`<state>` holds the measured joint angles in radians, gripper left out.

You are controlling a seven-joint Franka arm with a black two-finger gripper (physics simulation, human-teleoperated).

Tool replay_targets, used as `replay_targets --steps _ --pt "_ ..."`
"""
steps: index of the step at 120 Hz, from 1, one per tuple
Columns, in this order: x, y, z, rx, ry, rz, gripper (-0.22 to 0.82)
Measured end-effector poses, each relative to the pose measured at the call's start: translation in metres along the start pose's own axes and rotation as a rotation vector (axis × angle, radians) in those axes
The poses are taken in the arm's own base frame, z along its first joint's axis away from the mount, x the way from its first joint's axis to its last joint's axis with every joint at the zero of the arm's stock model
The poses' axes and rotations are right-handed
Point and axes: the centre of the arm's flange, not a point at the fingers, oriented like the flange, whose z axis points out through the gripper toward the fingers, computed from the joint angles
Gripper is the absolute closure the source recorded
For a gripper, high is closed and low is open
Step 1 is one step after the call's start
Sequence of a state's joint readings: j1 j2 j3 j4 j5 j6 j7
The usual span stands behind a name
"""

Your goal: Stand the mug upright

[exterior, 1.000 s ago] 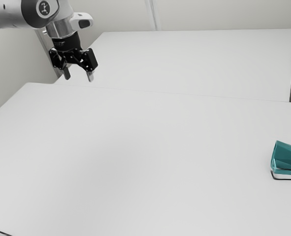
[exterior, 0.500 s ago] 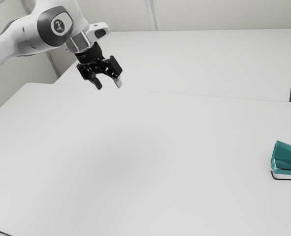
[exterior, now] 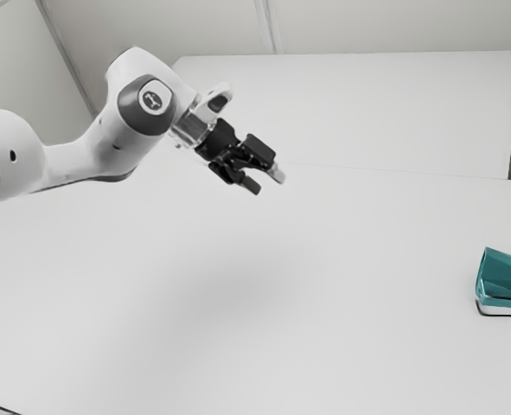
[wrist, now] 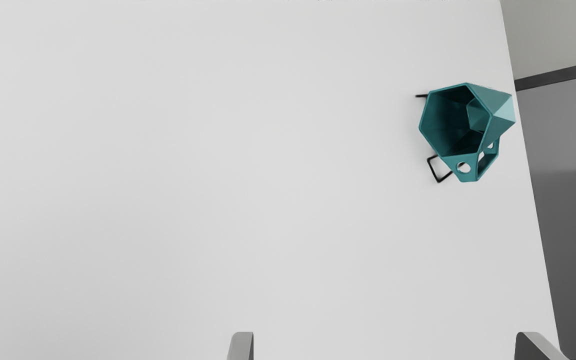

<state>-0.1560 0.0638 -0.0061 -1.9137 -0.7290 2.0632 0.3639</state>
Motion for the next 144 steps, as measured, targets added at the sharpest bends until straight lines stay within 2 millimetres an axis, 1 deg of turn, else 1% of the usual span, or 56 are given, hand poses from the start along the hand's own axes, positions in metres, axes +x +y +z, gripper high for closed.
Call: replay_targets --steps 9,30,65,88,102,144 --pt "-0.001 0.005 0.022 -0.046 0.005 0.024 0.04" --pt "-0.002 0.002 0.064 -0.142 0.028 0.058 0.04" --pt "-0.004 0.017 0.136 -0.248 0.041 0.156 0.04" --pt "0.006 0.036 0.171 -0.276 0.043 0.227 0.03" --pt "0.008 0.045 0.193 -0.282 0.026 0.255 0.03" --pt "0.014 0.074 0.241 -0.299 -0.019 0.254 0.03"
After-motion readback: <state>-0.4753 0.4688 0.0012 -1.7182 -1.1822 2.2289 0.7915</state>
